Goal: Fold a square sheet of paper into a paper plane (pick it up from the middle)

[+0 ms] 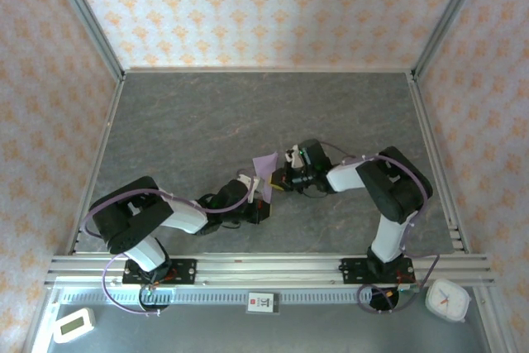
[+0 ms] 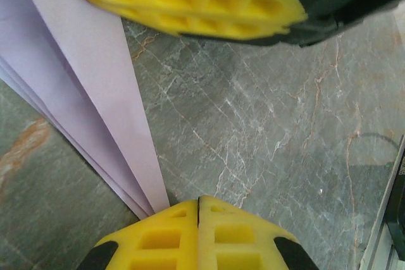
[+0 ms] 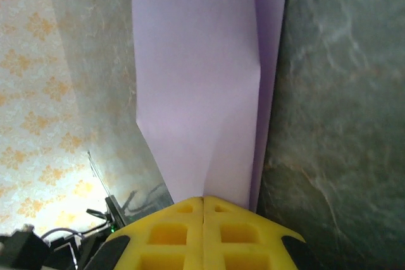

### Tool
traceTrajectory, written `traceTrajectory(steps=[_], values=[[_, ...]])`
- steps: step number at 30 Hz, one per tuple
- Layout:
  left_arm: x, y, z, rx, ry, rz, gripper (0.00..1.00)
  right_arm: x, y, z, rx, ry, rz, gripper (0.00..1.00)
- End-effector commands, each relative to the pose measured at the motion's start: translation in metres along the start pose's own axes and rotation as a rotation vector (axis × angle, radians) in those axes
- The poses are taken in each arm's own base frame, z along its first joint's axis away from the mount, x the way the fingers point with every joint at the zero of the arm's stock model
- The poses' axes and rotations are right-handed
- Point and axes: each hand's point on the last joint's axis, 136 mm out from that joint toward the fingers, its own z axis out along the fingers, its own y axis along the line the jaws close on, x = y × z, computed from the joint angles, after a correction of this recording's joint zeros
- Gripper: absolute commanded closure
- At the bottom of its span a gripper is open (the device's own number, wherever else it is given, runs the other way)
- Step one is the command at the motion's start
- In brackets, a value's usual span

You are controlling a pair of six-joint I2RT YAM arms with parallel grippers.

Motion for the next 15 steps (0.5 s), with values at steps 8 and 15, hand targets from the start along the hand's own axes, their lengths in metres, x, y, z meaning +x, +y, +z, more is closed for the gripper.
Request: traceTrajectory(steps=[8,15], values=[[0.066,0.048,-0.007,-0.135,0.22,-0.079,1.0,-0.037,-0.027,0.013,0.245,0.01,0.007,1.0],[0.068,0.048,-0.008,-0.131,0.224,-0.08,1.0,-0.075,-0.045,0.018,0.247,-0.002,0.026,1.0]])
